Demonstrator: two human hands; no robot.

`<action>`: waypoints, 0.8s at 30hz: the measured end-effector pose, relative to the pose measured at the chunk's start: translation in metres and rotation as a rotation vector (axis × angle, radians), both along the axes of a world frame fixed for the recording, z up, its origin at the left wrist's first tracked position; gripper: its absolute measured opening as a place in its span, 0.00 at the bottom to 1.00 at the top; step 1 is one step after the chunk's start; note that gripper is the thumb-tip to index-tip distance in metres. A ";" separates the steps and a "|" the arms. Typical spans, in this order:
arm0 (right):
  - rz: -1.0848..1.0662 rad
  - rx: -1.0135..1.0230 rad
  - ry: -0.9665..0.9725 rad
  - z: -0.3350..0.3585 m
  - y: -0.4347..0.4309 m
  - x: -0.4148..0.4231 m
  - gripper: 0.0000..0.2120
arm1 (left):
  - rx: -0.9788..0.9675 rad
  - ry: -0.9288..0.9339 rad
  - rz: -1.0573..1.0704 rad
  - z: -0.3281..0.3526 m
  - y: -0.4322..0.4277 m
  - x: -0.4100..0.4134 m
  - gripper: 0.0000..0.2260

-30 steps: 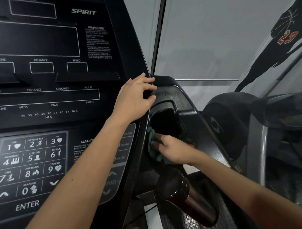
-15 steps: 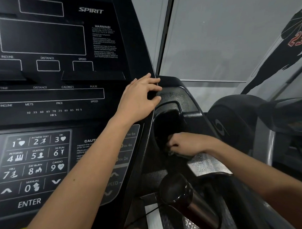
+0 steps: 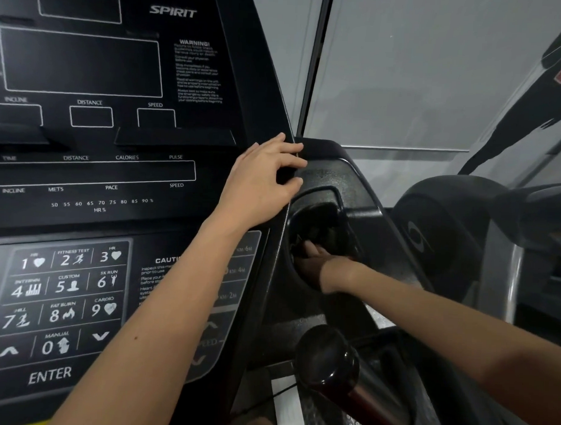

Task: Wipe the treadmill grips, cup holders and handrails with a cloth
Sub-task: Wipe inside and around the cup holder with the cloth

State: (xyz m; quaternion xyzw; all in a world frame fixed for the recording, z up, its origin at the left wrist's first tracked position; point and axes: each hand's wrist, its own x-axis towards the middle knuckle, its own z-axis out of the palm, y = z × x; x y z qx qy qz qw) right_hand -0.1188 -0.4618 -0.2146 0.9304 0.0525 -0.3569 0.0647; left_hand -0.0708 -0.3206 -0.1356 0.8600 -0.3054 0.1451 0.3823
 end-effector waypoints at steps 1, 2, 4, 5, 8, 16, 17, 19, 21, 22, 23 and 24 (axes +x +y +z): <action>0.026 -0.056 -0.027 0.001 0.004 0.001 0.32 | 0.004 0.002 -0.004 0.000 0.000 -0.001 0.12; 0.059 -0.116 -0.051 0.004 0.008 0.001 0.32 | 0.009 0.002 -0.005 0.000 0.001 -0.001 0.12; 0.093 -0.201 -0.096 0.007 0.018 0.003 0.28 | 0.022 0.000 -0.010 0.000 0.002 -0.002 0.12; 0.111 -0.237 -0.120 0.008 0.021 0.004 0.26 | 0.024 0.001 -0.012 0.000 0.002 -0.002 0.11; 0.122 -0.259 -0.063 0.025 0.026 0.006 0.22 | 0.015 0.011 -0.012 -0.001 0.003 -0.002 0.11; 0.094 0.014 0.166 0.063 -0.003 -0.009 0.13 | -0.011 0.017 -0.005 0.001 0.001 -0.001 0.12; 0.087 -0.012 0.185 0.060 -0.001 -0.011 0.15 | -0.008 0.016 -0.005 0.002 0.001 -0.001 0.12; 0.065 -0.034 0.184 0.054 0.003 -0.012 0.23 | 0.001 0.015 -0.004 0.002 0.001 -0.002 0.11; 0.105 -0.086 0.153 0.047 0.005 -0.011 0.28 | 0.017 0.012 -0.001 0.001 0.000 -0.002 0.11; 0.145 -0.135 0.129 0.044 0.007 -0.011 0.29 | 0.024 0.010 0.002 0.000 0.000 -0.002 0.11; 0.165 -0.186 0.104 0.038 0.008 -0.009 0.31 | 0.030 0.009 0.004 0.000 0.000 -0.002 0.11; 0.159 -0.224 0.080 0.032 0.009 -0.008 0.32 | 0.036 0.010 0.003 0.000 0.000 -0.002 0.11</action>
